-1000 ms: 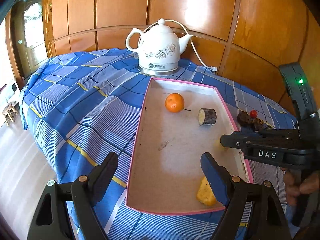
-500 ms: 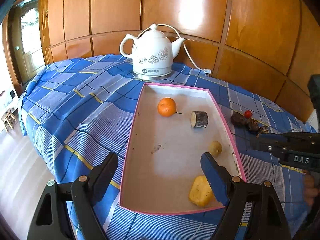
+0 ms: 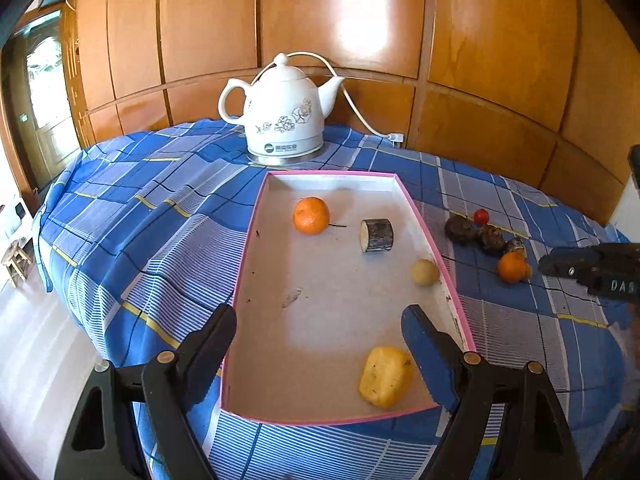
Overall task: Organize fruits
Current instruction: 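Move both tools toward the dark brown fruits and remaining orange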
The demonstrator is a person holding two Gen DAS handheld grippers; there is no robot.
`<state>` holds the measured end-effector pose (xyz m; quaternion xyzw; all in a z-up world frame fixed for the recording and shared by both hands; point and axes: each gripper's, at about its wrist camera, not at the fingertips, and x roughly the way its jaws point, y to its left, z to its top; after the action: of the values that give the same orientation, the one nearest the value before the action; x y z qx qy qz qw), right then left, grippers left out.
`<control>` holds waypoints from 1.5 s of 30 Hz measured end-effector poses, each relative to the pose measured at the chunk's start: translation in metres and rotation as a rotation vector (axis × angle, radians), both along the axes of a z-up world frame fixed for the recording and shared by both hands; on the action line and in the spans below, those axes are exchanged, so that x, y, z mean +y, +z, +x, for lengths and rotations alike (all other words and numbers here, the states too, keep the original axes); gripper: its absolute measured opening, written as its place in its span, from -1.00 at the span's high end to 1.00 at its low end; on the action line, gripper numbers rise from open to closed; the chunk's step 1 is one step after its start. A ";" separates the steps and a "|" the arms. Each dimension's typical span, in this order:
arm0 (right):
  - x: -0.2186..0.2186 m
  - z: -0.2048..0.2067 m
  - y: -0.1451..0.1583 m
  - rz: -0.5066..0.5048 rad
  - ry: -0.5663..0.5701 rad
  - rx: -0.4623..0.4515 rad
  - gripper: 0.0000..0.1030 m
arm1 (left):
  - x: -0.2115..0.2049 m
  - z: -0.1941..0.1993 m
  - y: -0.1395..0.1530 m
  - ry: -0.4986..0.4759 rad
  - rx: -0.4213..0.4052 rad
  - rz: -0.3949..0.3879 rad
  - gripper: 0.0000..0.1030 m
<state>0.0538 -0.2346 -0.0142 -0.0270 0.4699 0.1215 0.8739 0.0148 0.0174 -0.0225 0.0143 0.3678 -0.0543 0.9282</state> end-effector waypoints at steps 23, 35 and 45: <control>-0.146 0.018 -0.033 0.046 -0.420 0.125 0.31 | -0.056 0.015 0.007 -0.210 0.035 0.028 -0.25; -0.139 0.021 -0.028 0.075 -0.386 0.126 0.31 | -0.142 0.088 0.015 -0.434 0.100 0.129 -0.13; -0.138 0.024 -0.027 0.087 -0.377 0.111 0.31 | -0.200 0.143 -0.025 -0.547 0.167 0.292 -0.13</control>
<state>0.0779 -0.3727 -0.0408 0.1060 0.5085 -0.0226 0.8542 0.1573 -0.1827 -0.0473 0.2413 0.4292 -0.2494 0.8339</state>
